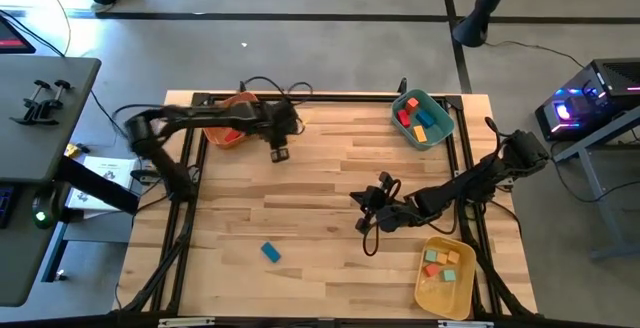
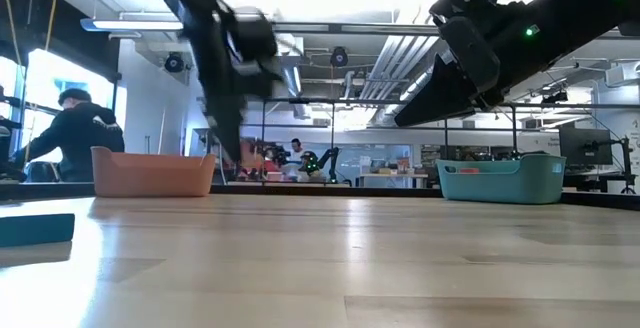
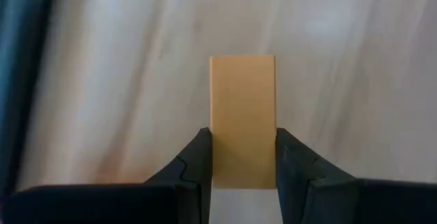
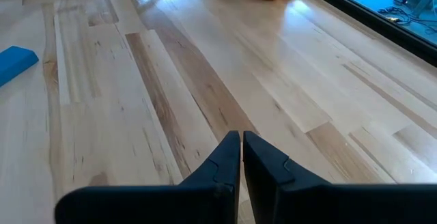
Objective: Sort blocks by size
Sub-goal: Put the thin yellow rectangular block into the orange bin, then put the thin blue rectangular block into the orange bin
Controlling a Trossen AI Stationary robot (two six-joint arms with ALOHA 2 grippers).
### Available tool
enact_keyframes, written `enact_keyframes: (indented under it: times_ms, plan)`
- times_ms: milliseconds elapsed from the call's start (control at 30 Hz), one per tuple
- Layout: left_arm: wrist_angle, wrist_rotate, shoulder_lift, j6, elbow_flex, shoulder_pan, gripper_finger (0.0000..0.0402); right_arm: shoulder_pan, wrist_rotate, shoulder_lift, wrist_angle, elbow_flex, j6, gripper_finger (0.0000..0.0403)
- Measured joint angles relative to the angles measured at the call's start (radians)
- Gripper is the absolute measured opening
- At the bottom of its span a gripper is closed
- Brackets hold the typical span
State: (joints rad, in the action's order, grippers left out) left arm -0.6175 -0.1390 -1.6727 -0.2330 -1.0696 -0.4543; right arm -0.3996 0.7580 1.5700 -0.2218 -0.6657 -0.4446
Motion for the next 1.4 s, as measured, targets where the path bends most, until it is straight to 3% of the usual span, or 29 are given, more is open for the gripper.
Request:
enact_keyframes:
  times_ms: [167,300,467,633,900,1100,1233,1333,1400]
  plan:
    - [-0.182,-0.194,0.212,0.118,0.0,0.023,0.0082,0.0,-0.001,0.0,0.0,0.0,0.0,0.0013]
    - [-0.27,-0.294,0.328,0.213,-0.001,-0.061,0.0082,0.0,-0.002,0.0,0.0,0.0,0.0,0.0013]
    - [-0.299,-0.259,0.368,0.266,0.031,-0.185,0.0082,0.0,-0.021,0.0,0.0,0.0,-0.01,0.0013]
    - [-0.213,-0.26,0.36,0.239,0.157,-0.267,0.0086,0.0,-0.025,0.0,-0.001,0.0,-0.008,0.0013]
    - [0.016,-0.257,0.36,0.188,0.341,-0.333,0.0148,0.013,-0.025,0.0,-0.007,0.0,-0.001,0.0013]
    - [0.052,-0.257,0.36,0.146,0.339,-0.36,0.0191,0.044,-0.026,0.0,-0.009,0.0,-0.002,0.0013]
    - [-0.084,-0.254,0.381,0.17,0.277,-0.359,0.0212,0.048,-0.03,0.0,-0.016,0.0,-0.001,0.0013]
    - [-0.109,-0.156,0.439,0.209,0.256,-0.307,0.0213,0.048,-0.031,0.0,-0.016,0.0,0.0,0.0013]
    - [-0.101,-0.003,0.489,0.213,0.256,-0.247,0.0208,0.048,-0.031,0.0,-0.018,0.0,-0.003,0.0013]
